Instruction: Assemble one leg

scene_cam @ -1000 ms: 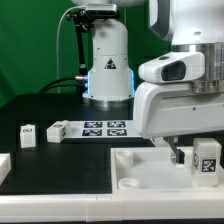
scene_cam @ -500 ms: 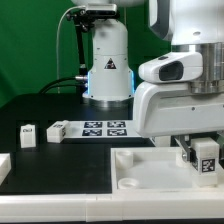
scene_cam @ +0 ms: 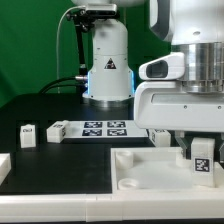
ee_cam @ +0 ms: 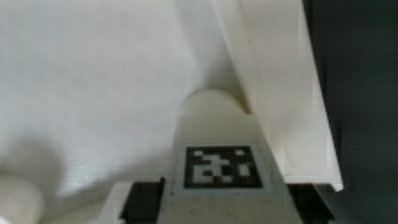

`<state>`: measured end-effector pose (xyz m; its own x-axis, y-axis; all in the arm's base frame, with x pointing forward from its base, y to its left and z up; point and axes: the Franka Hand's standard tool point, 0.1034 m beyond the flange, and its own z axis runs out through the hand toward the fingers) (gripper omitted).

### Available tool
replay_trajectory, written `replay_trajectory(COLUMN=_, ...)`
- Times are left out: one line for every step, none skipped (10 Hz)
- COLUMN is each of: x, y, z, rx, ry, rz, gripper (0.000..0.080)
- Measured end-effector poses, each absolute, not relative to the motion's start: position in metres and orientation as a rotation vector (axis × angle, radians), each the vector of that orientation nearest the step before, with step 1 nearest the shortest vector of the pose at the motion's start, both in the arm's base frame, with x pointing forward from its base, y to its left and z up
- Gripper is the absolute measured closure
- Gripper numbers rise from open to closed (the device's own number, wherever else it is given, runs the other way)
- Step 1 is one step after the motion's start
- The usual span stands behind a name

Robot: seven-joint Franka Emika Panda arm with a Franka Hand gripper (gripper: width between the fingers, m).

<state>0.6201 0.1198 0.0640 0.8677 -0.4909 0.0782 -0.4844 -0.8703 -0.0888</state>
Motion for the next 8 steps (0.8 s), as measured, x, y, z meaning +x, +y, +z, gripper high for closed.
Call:
replay_trajectory(x=0.62, y=0.12, z=0.064, rx=-2.919, ry=0.93, rz=-0.142, gripper=0.0511)
replay_trajectory(x=0.619, y=0.122, z=0.064, rx=-2.806, ry=1.197, rz=-0.125, gripper=0.0509)
replay_trajectory(x=0.619, y=0.123, z=0.063, rx=-2.711, ry=1.373, rz=-0.109, gripper=0.0509)
replay_trajectory(x=0.618, y=0.125, z=0.063, rx=-2.585, ry=1.578, rz=-0.087, gripper=0.0509)
replay_trajectory(x=0.617, y=0.128, z=0.063, rx=-2.439, ry=1.784, rz=-0.065, gripper=0.0509)
replay_trajectory(x=0.616, y=0.13, z=0.062, rx=-2.31, ry=1.939, rz=-0.047, gripper=0.0509)
replay_trajectory(x=0.616, y=0.132, z=0.062, rx=-2.202, ry=2.053, rz=-0.034, gripper=0.0509)
replay_trajectory(x=0.616, y=0.132, z=0.062, rx=-2.155, ry=2.094, rz=-0.027, gripper=0.0509)
